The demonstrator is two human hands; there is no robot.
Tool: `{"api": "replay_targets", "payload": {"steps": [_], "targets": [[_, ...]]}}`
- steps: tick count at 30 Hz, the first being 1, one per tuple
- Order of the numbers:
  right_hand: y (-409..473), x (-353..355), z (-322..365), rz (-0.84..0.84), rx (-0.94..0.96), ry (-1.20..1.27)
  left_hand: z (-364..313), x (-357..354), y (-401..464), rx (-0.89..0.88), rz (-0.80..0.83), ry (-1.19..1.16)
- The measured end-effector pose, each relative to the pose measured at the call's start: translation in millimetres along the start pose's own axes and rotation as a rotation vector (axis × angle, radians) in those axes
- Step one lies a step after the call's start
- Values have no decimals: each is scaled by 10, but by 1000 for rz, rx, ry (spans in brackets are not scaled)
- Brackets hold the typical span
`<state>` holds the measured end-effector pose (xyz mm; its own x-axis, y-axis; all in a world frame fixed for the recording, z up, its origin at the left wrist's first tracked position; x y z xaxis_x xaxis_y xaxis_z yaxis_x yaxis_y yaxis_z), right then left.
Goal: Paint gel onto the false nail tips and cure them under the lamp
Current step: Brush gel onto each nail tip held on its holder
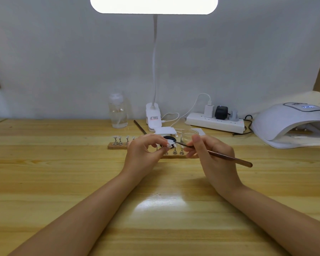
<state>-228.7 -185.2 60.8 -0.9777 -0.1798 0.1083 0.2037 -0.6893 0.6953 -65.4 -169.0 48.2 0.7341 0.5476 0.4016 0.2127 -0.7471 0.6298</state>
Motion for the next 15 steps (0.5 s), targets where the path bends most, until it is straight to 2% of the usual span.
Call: {"api": "replay_targets", "payload": {"steps": [8,12,15], "targets": [[-35,-118,67,95,118,-81,43,-13,11,12,1,7],[-21,-54,20,31,73,-17,31,-13,9,12,3,17],[-7,-81,-11,54,46,-25,26,-12,10,14,0,9]]}}
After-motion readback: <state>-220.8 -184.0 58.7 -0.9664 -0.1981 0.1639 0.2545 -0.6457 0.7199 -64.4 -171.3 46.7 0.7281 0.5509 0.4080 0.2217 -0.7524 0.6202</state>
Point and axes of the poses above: each hand's wrist, its own y-axis towards the middle knuckle, its own x-axis out of the back of the hand, z = x × y, the point moved 9 cm from there along y, towards the middle knuckle, and after that the axes turned 4 degrees about y, right-handed, at the moved point
